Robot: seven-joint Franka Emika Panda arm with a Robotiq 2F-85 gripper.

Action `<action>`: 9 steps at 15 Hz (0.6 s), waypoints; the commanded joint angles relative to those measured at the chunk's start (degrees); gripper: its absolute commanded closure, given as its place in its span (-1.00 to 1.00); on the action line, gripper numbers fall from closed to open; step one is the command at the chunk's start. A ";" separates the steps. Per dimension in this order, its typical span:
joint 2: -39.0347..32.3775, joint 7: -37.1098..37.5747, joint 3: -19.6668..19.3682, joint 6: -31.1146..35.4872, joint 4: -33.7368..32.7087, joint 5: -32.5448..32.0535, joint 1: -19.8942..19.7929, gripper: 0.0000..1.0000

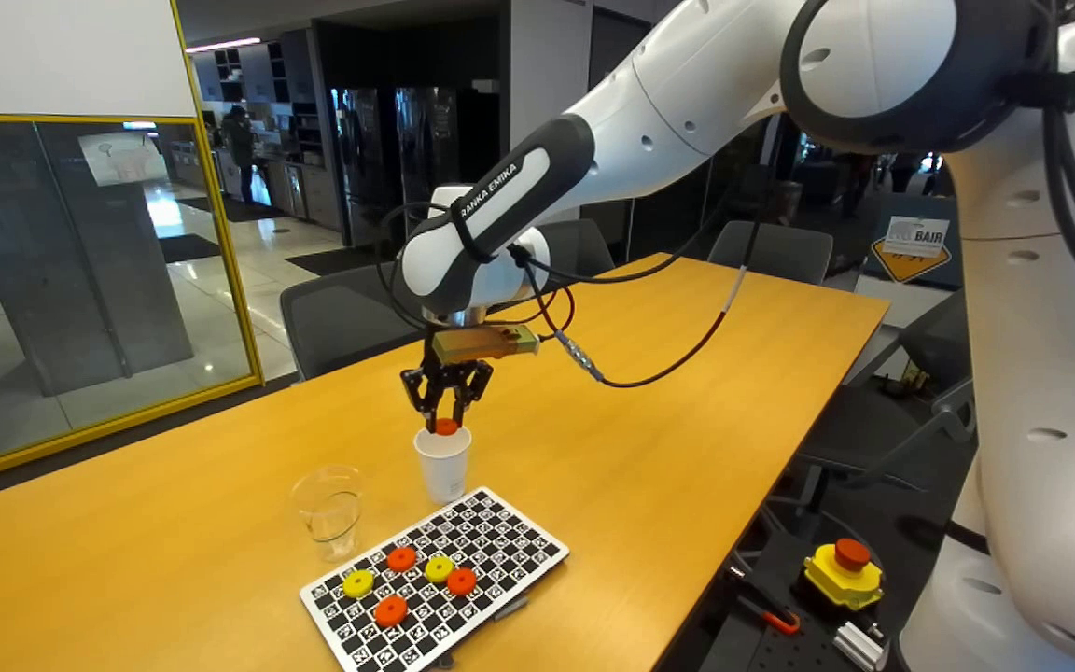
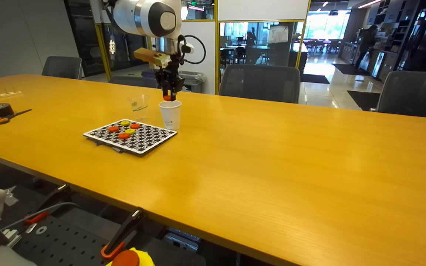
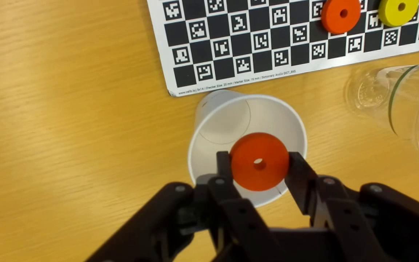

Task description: Put the orange rings inside the white cup and the yellow rings inside the clear cup

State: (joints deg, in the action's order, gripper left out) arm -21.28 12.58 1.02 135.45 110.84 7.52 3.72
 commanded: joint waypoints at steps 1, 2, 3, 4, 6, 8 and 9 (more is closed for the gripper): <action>-1.99 -2.05 0.73 -2.33 -3.37 2.08 -1.41 0.53; -2.30 -2.10 0.75 -2.53 -3.71 2.21 -1.55 0.53; -2.54 -2.15 0.77 -2.70 -4.00 2.29 -1.64 0.53; -2.76 -2.11 0.78 -2.96 -4.30 2.26 -1.67 0.53; -3.06 -1.89 0.80 -3.62 -4.86 2.26 -1.64 0.13; -3.08 -1.85 0.86 -3.89 -4.99 2.38 -1.64 -0.38; -3.01 -1.72 0.86 -3.89 -4.95 2.33 -1.57 -0.42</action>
State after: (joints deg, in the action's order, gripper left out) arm -23.66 11.94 1.18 133.44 108.15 8.17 2.79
